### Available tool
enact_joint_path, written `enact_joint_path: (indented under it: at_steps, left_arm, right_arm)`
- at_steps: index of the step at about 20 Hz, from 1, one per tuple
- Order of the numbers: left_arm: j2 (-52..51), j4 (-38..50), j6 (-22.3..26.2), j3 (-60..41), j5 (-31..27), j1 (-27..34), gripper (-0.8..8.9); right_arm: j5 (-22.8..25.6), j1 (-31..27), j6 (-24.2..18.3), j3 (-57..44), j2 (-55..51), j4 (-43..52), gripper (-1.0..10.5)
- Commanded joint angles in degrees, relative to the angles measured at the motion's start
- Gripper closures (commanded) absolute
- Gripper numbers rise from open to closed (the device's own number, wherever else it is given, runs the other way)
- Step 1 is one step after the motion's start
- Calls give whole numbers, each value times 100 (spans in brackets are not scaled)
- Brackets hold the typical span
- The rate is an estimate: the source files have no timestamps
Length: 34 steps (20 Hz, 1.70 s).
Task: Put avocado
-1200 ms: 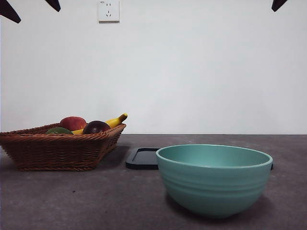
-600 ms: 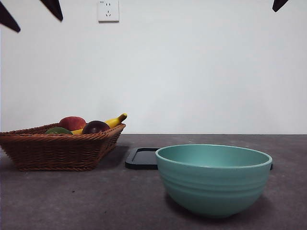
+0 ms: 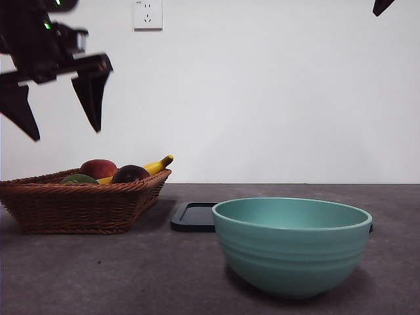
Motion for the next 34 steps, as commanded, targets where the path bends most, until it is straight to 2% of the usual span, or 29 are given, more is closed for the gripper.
enact_joint_path:
  at_steps: [1, 4, 10, 11, 13, 18, 22, 24, 28, 34]
  left_arm:
    - [555, -350, -87, 402, 212, -28, 254]
    - [1003, -402, -109, 487, 251, -37, 256]
    - [1657, -304, -212, 492, 704, -127, 259]
    - [1703, -306, -210, 492, 704, -149, 293]
    - [1749, -291, -210, 492, 704, -166, 452]
    - [1749, -295, -188, 527, 702, -164, 664]
    - [1735, -999, -188, 1130, 778, -166, 663]
    - [1617, -1449, -81, 1456, 1049, -247, 663]
    - [955, -1915, -61, 1504, 1110, -763, 663]
    - [459, -1875, -236, 1502, 1113, -2164, 663]
  right_arm:
    - [7, 7, 33, 101, 24, 57, 300]
    - [7, 7, 33, 101, 24, 57, 300]
    - [7, 7, 35, 101, 24, 52, 300]
    - [4, 7, 35, 101, 24, 52, 300]
    - [7, 7, 35, 101, 24, 52, 300]
    - [4, 7, 35, 101, 24, 50, 300]
    - [4, 7, 35, 101, 24, 52, 300]
    - [4, 7, 35, 101, 24, 52, 300]
    - [4, 9, 35, 101, 24, 52, 300]
    - [2, 9, 35, 101, 24, 52, 300]
